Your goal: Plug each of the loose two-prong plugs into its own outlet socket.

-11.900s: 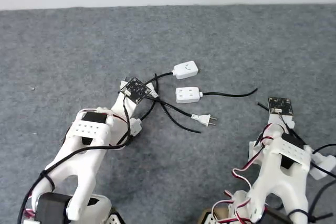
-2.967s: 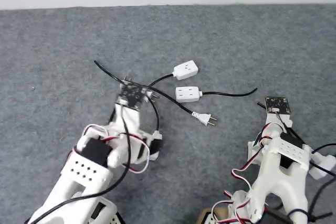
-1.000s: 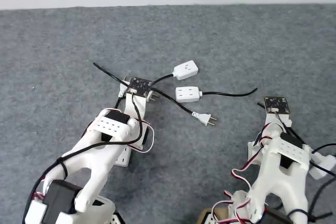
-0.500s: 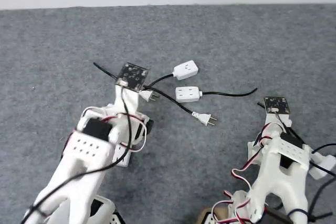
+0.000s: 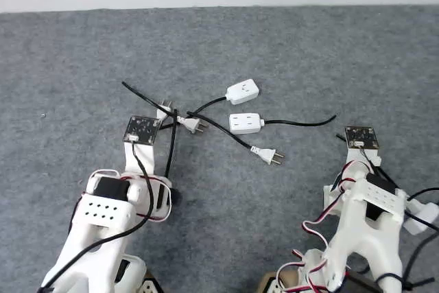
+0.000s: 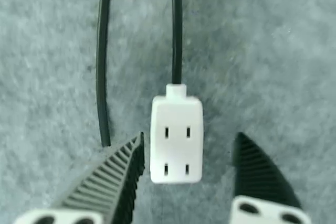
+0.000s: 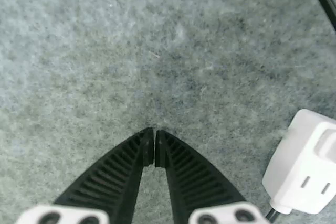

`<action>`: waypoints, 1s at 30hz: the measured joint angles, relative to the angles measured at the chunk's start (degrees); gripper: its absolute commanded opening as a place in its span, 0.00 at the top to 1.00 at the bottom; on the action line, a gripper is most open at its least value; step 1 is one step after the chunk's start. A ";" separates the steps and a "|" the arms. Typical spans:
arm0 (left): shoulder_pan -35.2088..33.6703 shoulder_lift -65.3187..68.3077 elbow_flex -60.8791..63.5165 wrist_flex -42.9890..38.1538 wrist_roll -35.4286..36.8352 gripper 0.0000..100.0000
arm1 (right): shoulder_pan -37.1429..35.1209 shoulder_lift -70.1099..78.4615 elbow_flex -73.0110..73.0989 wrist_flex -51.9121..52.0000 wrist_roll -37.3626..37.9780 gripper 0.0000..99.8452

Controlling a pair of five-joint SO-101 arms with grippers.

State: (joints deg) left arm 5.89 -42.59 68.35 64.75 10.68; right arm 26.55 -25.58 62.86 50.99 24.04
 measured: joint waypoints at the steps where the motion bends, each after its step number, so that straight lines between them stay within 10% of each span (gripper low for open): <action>1: 0.00 -0.18 0.00 0.35 0.00 0.71 | 0.00 0.00 0.00 0.00 0.00 0.99; 30: 0.00 8.09 -1.85 -2.46 0.53 0.71 | 0.00 0.00 0.00 0.00 0.00 0.99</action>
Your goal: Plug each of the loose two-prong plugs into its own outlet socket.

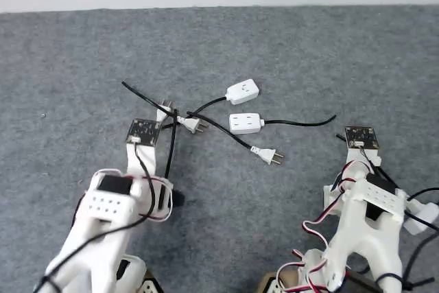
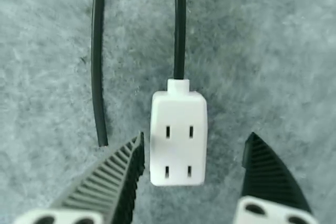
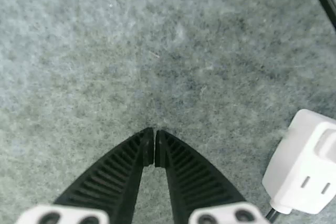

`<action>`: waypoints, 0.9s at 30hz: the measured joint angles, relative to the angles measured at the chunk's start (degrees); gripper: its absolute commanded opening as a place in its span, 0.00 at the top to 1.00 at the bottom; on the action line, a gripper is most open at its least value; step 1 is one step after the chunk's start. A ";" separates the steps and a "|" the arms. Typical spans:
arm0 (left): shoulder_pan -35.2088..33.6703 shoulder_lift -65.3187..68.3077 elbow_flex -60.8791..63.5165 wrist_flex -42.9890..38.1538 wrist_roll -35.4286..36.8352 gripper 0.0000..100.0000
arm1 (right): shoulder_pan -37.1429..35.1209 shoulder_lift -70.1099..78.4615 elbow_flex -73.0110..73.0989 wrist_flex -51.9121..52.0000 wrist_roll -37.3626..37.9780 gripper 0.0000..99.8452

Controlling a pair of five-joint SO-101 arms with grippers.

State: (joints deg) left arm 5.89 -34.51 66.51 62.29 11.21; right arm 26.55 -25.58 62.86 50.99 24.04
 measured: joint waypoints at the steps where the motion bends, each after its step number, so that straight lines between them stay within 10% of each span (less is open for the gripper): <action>1: 0.00 2.81 -1.67 0.00 0.70 0.71 | 0.00 0.00 0.00 0.00 0.00 0.99; 7: 0.00 19.25 -8.53 -0.53 3.52 0.73 | 0.00 0.00 0.00 0.00 0.00 0.99; 13: 0.53 25.41 -11.69 -2.02 4.75 1.00 | 0.00 0.00 0.00 0.00 0.00 0.99; 27: 1.14 26.90 -17.32 0.09 3.96 0.99 | 0.00 0.00 0.00 0.00 0.00 0.99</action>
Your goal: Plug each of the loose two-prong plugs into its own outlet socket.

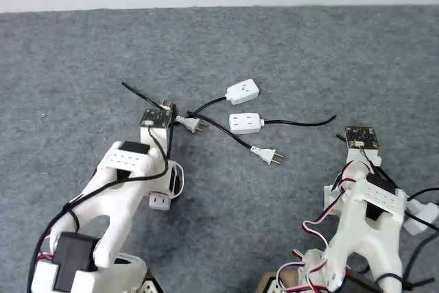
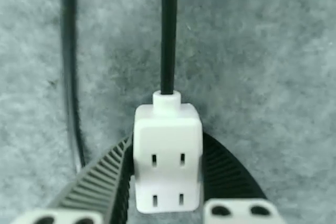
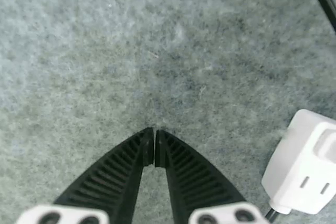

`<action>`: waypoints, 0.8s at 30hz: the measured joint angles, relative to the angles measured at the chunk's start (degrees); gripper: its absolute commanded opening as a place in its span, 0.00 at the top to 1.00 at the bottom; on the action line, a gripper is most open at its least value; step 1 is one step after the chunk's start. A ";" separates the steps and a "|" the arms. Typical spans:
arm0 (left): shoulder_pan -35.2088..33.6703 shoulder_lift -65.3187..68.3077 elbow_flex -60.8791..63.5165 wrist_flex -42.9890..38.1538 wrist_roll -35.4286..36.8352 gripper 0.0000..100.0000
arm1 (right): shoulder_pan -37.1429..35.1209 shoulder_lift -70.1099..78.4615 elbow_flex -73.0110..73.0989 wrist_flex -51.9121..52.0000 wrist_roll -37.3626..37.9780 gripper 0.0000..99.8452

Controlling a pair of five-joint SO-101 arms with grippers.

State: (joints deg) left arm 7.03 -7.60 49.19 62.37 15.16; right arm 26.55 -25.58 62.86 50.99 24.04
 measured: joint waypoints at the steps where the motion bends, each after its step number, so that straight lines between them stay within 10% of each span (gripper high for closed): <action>1: 0.35 0.00 -1.49 1.49 0.00 0.99 | 0.00 0.00 0.00 0.00 0.00 0.99; 9: 7.82 0.35 -12.84 10.11 7.74 0.99 | 0.00 0.00 0.00 0.00 0.00 0.99; 24: 8.97 0.44 -12.40 0.88 15.21 0.99 | 0.00 0.00 0.00 0.00 0.00 0.99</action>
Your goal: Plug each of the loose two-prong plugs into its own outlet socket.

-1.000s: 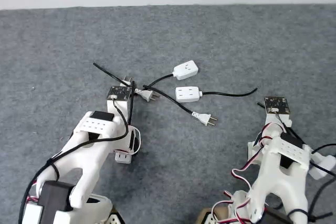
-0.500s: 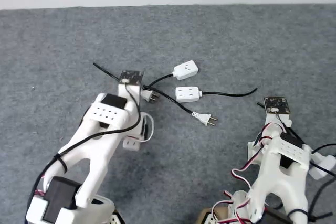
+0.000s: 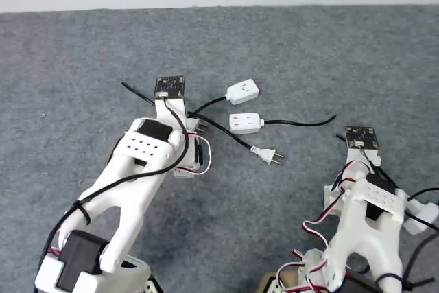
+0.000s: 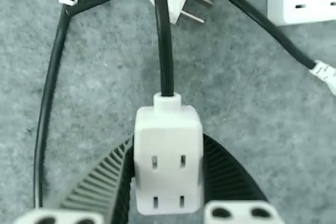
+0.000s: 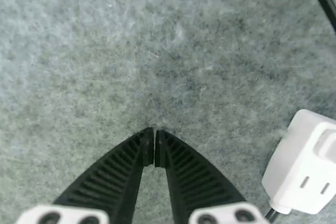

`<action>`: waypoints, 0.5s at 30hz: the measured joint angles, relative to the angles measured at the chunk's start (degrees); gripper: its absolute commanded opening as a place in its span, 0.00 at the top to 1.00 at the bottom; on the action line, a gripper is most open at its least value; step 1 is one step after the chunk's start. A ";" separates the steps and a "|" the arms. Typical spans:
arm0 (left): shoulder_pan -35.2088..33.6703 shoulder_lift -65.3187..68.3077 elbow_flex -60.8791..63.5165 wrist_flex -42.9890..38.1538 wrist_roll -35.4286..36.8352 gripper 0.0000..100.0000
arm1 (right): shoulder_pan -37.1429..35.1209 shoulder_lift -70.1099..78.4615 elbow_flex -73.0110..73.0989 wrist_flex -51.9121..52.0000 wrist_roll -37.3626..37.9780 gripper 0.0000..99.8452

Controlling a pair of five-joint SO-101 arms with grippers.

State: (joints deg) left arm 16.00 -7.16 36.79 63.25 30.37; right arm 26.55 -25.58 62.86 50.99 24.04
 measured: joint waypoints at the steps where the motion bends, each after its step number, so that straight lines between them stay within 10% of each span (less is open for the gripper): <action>1: 0.00 0.00 1.49 -1.32 0.00 0.99 | 0.00 0.00 0.00 0.00 0.00 0.99; 8: 1.58 0.00 10.81 -9.58 0.00 0.97 | 0.00 0.00 0.00 0.00 0.00 0.99; 15: 4.40 0.00 11.52 -10.20 0.00 0.73 | 0.00 0.00 0.00 0.00 0.00 0.99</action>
State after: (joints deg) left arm 20.40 -7.16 48.31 53.05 30.37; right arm 26.55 -25.58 62.86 50.99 24.04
